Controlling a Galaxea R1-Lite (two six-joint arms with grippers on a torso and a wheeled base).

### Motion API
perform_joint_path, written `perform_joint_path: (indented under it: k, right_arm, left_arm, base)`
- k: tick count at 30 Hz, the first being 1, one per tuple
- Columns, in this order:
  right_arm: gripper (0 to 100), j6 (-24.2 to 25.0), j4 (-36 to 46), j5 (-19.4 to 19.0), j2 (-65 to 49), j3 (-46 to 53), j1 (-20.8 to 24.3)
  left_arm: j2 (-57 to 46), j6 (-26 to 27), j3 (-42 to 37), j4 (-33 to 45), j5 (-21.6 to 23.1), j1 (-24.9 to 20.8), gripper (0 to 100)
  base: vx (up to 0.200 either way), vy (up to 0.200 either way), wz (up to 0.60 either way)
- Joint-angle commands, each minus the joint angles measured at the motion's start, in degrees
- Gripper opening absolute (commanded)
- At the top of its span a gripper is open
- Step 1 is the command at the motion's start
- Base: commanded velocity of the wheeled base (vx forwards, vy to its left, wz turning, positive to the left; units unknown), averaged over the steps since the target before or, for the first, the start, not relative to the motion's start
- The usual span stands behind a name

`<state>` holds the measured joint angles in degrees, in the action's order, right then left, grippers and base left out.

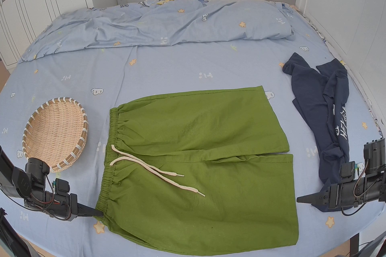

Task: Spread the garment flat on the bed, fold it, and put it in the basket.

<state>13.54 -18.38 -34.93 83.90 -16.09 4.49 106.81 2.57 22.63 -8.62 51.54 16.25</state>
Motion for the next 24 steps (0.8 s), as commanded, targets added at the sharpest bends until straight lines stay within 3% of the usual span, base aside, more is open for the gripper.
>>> perform_joint_path:
  k: [1, 7, 21, 24]
  right_arm:
    - [100, -2.6, 0.1, -0.1, 2.9, 3.5, 0.8]
    - [100, -10.0, 0.0, 0.1, 7.3, 9.2, 3.0]
    - [100, -10.2, -0.2, -0.1, 14.7, 9.6, 8.7]
    - [100, -10.1, -0.2, -1.9, 16.1, 9.0, 9.1]
  left_arm:
    - [-1.8, 0.8, -2.2, -0.1, 0.0, 2.3, 0]
    - [-2.0, 2.4, -3.1, 0.0, 0.0, 4.1, 0]
    - [-2.0, 2.4, -3.3, -0.1, 0.0, 3.9, 0]
    - [-2.0, 2.4, -3.2, -0.1, 0.0, 3.8, 0]
  base:
    - [0.0, 0.0, 0.0]
    - [0.0, 0.0, 0.0]
    - [0.0, 0.0, 0.0]
    - [0.0, 0.0, 0.0]
